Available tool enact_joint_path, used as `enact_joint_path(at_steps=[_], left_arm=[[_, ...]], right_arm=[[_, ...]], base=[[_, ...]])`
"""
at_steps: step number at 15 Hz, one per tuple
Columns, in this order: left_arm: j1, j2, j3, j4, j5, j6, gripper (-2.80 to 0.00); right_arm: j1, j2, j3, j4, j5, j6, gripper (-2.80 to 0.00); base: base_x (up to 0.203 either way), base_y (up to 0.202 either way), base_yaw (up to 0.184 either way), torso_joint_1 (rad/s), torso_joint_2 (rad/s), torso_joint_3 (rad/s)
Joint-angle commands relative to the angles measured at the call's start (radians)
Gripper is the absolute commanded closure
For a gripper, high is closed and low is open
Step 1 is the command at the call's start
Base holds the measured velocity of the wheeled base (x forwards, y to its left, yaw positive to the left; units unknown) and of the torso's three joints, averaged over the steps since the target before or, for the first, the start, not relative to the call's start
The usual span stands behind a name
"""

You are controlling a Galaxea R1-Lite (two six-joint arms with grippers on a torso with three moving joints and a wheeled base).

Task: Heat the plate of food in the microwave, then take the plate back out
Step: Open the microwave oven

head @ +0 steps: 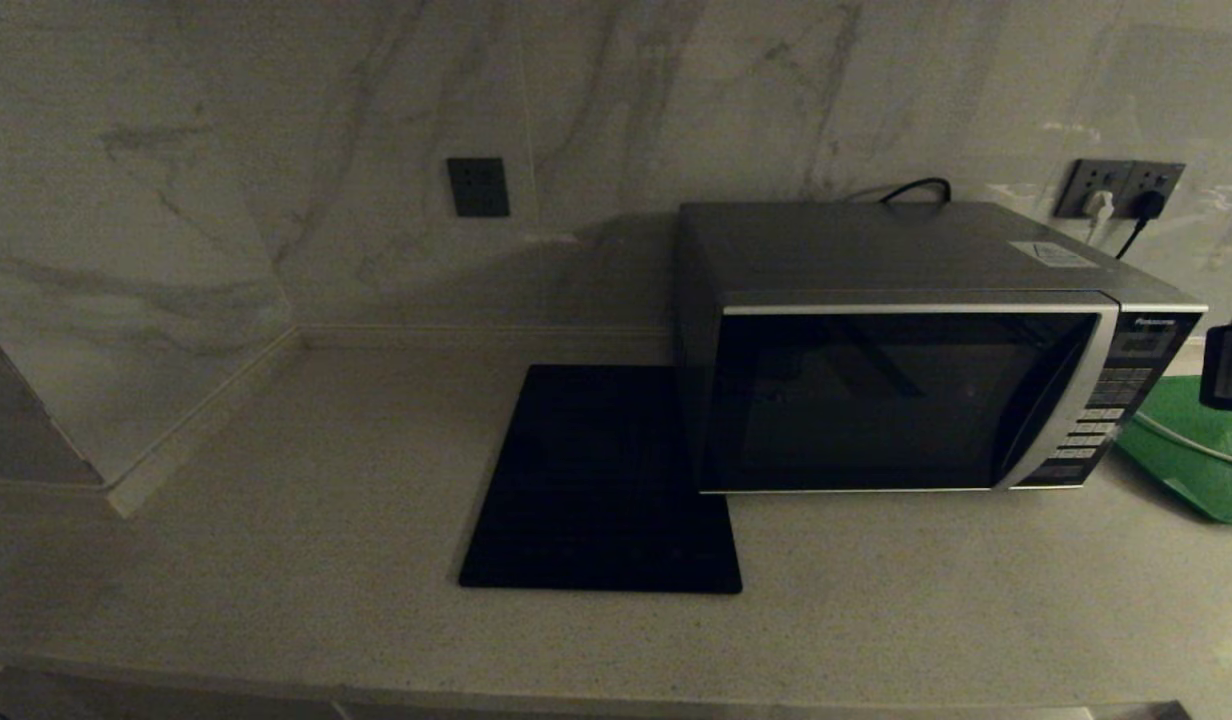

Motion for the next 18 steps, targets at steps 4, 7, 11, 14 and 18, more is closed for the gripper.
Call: enact_joint_path(at_steps=[4,7,11,14,18], left_arm=[[0.000,0.000,0.000,0.000,0.000,0.000,0.00],[0.000,0.000,0.000,0.000,0.000,0.000,0.00],[0.000,0.000,0.000,0.000,0.000,0.000,0.00],[0.000,0.000,0.000,0.000,0.000,0.000,0.00],[0.000,0.000,0.000,0.000,0.000,0.000,0.00]], right_arm=[[0.012,0.009,0.164,-0.162,-0.001,0.014,-2.80],[0.013,0.041,0.286,-0.430,-0.007,-0.013,-2.80],[0.012,0.097,0.363,-0.740,-0.063,-0.011,-2.80],[0.011,0.098,0.395,-0.762,-0.070,0.000,-2.80],[0.018,0.081,0.475,-0.764,-0.108,-0.074,-2.80]], base=[[0.000,0.000,0.000,0.000,0.00,0.000],[0.000,0.000,0.000,0.000,0.00,0.000],[0.000,0.000,0.000,0.000,0.00,0.000],[0.000,0.000,0.000,0.000,0.00,0.000],[0.000,0.000,0.000,0.000,0.00,0.000]])
